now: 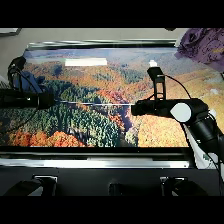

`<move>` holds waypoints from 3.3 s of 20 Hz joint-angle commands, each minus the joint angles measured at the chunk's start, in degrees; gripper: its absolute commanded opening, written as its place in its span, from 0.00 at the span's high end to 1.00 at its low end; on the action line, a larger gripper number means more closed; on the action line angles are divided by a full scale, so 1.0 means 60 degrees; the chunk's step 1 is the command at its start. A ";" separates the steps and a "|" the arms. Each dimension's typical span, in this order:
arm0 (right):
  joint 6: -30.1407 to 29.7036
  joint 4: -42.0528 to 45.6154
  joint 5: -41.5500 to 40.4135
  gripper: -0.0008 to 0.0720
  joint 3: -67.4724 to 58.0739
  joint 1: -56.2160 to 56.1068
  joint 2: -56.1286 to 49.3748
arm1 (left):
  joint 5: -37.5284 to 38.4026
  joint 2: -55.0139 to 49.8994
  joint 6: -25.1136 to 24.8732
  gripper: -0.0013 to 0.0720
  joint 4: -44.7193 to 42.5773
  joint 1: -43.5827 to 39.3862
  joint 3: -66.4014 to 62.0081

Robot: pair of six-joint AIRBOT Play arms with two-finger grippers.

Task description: Fold the clothes and pants, and hang the long-sleeved shirts on hangers.

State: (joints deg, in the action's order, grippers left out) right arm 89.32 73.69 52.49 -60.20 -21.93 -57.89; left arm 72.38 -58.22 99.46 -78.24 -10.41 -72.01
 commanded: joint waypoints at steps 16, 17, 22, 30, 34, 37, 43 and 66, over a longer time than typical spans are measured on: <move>0.0004 0.0000 0.0000 0.94 -0.0011 -0.0007 0.0007 | -0.0004 0.0004 0.0000 0.95 -0.0004 -0.0004 0.0004; 0.0004 0.0000 0.0000 0.94 -0.0011 -0.0007 0.0007 | -0.0004 0.0004 0.0000 0.95 -0.0004 -0.0004 0.0004; 0.0004 -0.0004 0.0000 0.94 -0.0011 -0.0007 0.0007 | -0.0004 0.0000 0.0000 0.95 -0.0007 -0.0004 0.0004; 0.0007 -0.0033 0.0011 0.94 -0.0011 -0.0007 0.0007 | -0.0087 -0.0182 0.1778 0.00 -0.0980 0.0135 -0.0022; 0.0004 -0.0029 0.0011 0.94 -0.0011 -0.0007 0.0007 | -0.1133 -0.0426 0.3355 0.00 -0.3563 0.1537 -0.0120; 0.0004 -0.0029 0.0011 0.94 -0.0011 -0.0007 0.0007 | -0.1985 -0.1384 0.3359 0.00 -0.3796 0.3483 -0.0124; 0.0004 0.0015 0.0011 0.94 -0.0011 -0.0007 0.0007 | -0.5399 -0.3942 0.3355 0.00 -0.3785 0.5661 -0.0124; 0.0015 -0.0204 0.0415 0.94 -0.0011 -0.0007 0.0007 | -0.7734 -0.8182 0.3359 0.96 -0.3668 0.5515 -0.1996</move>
State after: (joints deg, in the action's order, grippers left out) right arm 89.36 72.49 54.17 -60.20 -21.93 -57.89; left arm 17.32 -107.70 119.61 -100.57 23.03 -82.39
